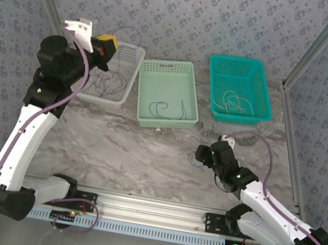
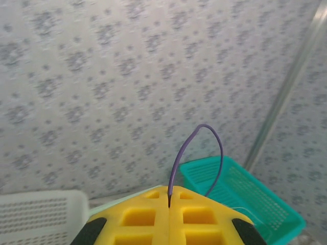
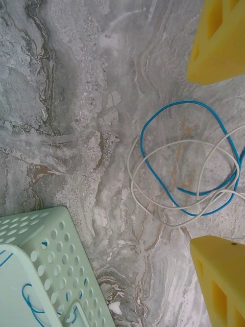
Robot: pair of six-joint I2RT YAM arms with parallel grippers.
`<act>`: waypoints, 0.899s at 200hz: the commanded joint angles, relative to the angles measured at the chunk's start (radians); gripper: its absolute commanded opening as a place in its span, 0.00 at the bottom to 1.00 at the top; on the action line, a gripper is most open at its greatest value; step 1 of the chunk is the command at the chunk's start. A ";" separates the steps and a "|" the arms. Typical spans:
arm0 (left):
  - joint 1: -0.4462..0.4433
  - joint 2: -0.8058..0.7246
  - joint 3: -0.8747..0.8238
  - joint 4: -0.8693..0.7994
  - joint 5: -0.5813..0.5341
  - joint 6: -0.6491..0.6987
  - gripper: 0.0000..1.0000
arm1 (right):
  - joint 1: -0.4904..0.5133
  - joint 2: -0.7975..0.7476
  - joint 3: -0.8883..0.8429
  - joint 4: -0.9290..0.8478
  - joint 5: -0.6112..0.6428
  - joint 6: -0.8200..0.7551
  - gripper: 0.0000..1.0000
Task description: Untangle the cables
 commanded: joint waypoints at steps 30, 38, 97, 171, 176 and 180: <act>0.162 0.082 0.102 0.006 0.143 -0.054 0.04 | -0.013 -0.017 -0.004 -0.047 0.044 0.019 0.81; 0.180 0.093 0.098 0.008 0.154 -0.054 0.04 | -0.012 -0.017 -0.002 -0.048 0.042 0.020 0.81; 0.299 0.122 0.037 0.053 0.194 -0.074 0.04 | -0.015 -0.026 0.000 -0.071 0.044 0.020 0.81; 0.305 0.243 0.006 0.173 0.230 -0.119 0.04 | -0.017 -0.023 0.006 -0.091 0.043 0.030 0.81; 0.306 0.254 0.008 0.174 0.235 -0.118 0.04 | -0.018 -0.023 0.009 -0.095 0.045 0.030 0.81; 0.306 0.263 0.008 0.173 0.238 -0.118 0.04 | -0.019 -0.024 0.011 -0.097 0.045 0.030 0.81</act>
